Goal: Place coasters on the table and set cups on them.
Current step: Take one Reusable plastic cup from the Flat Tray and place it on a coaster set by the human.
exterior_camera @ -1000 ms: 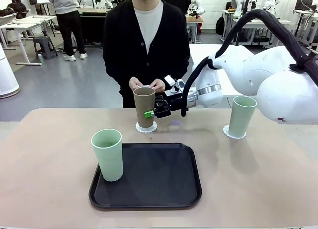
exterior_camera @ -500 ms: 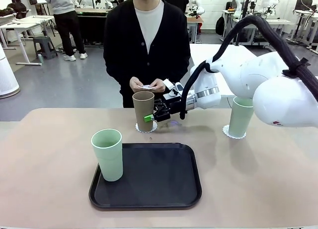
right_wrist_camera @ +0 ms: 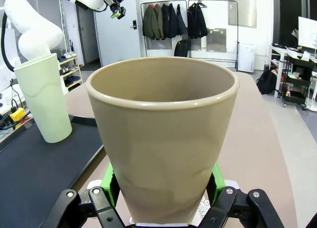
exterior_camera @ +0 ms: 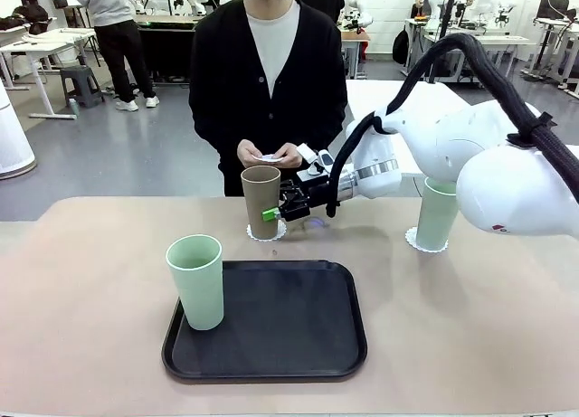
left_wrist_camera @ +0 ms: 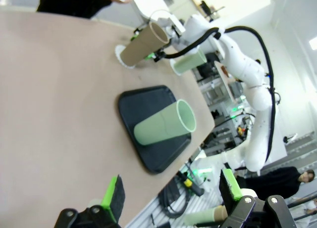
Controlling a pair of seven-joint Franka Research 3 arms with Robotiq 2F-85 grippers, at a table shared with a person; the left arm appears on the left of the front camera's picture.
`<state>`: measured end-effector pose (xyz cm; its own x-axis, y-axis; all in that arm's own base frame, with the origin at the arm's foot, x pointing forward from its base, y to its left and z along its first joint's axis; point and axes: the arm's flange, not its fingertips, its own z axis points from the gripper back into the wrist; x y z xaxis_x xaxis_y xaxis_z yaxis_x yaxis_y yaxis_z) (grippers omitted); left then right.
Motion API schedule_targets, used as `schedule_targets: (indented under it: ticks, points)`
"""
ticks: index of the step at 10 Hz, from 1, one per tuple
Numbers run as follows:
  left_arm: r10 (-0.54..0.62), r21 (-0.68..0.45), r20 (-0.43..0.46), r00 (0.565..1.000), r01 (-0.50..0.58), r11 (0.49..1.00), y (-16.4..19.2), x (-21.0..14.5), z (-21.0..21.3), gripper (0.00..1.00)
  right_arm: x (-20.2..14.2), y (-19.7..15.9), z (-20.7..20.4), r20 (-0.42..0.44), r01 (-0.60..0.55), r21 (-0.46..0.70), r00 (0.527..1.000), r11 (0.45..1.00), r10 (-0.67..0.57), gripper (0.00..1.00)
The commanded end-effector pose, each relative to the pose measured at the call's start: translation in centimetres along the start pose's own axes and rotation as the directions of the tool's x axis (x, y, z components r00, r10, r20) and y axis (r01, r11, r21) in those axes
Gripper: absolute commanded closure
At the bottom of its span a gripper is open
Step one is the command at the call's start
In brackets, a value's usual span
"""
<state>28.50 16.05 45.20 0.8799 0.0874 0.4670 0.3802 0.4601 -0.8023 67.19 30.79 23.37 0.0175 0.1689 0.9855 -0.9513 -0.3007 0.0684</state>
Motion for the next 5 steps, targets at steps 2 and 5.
schedule_targets:
  ticks: [2,5]
  points:
    - [-0.011,-0.007,0.004,1.0,0.011,1.0,-0.02,-0.07,0.1,0.0,-0.08,-0.87,0.2,-0.034,0.013,0.035,0.999,0.999,-0.012,0.0]
    - [-0.011,-0.007,0.004,1.0,0.011,1.0,-0.02,-0.07,0.1,0.0,0.52,-0.28,0.12,-0.101,0.004,0.079,0.995,0.997,0.004,0.0]
